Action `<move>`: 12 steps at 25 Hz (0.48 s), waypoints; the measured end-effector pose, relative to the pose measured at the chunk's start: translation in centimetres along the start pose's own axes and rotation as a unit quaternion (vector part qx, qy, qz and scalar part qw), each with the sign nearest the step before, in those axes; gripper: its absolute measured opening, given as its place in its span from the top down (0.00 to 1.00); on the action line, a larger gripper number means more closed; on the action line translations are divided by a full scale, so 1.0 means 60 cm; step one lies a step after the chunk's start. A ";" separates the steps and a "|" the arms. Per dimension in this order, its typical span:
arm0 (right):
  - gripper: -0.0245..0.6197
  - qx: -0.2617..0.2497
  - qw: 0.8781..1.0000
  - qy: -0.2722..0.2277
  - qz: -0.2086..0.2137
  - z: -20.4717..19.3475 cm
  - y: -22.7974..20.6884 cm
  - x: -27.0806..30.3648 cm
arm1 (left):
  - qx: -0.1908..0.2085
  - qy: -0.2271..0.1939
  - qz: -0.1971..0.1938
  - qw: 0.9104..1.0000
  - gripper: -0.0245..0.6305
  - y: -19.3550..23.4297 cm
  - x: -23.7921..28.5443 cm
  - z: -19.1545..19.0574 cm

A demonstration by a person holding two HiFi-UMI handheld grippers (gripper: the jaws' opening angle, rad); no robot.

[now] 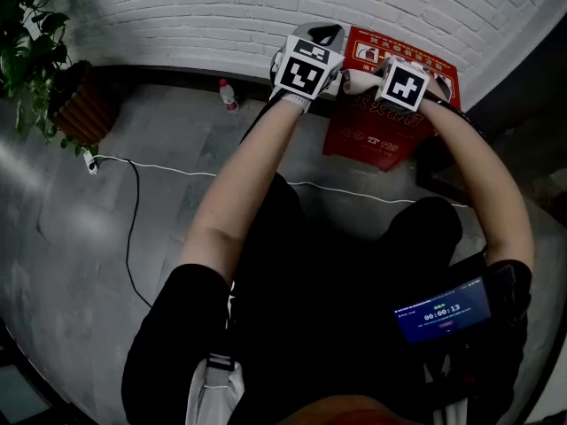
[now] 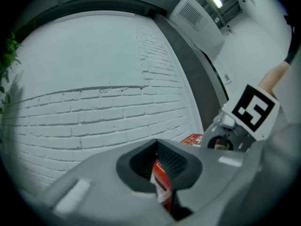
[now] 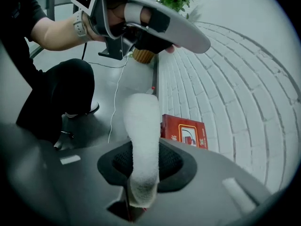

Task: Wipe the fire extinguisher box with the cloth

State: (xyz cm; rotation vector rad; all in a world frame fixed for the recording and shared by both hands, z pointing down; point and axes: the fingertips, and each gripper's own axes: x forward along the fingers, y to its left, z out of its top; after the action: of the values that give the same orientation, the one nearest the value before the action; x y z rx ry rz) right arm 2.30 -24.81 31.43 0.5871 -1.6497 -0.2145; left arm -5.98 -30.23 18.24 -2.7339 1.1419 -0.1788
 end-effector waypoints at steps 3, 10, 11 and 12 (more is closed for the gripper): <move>0.81 0.001 0.999 -0.032 -0.034 -0.003 -0.023 -0.040 | 0.001 -0.011 -0.013 1.000 0.96 -0.029 -0.002 0.026; 0.80 0.062 0.992 -0.055 -0.100 -0.101 -0.050 -0.102 | 0.006 -0.020 -0.058 0.998 0.96 -0.126 0.031 0.049; 0.80 0.070 0.989 -0.058 -0.112 -0.120 -0.054 -0.111 | 0.003 -0.022 -0.064 0.998 0.96 -0.141 0.038 0.053; 0.80 0.081 0.987 -0.063 -0.125 -0.139 -0.059 -0.121 | -0.002 -0.026 -0.070 0.997 0.96 -0.158 0.045 0.057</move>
State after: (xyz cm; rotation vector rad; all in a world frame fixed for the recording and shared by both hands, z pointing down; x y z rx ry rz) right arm 11.66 -22.67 24.92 0.9215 -1.7234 -0.3081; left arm 3.09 -25.24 16.93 -2.8045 0.9399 -0.1241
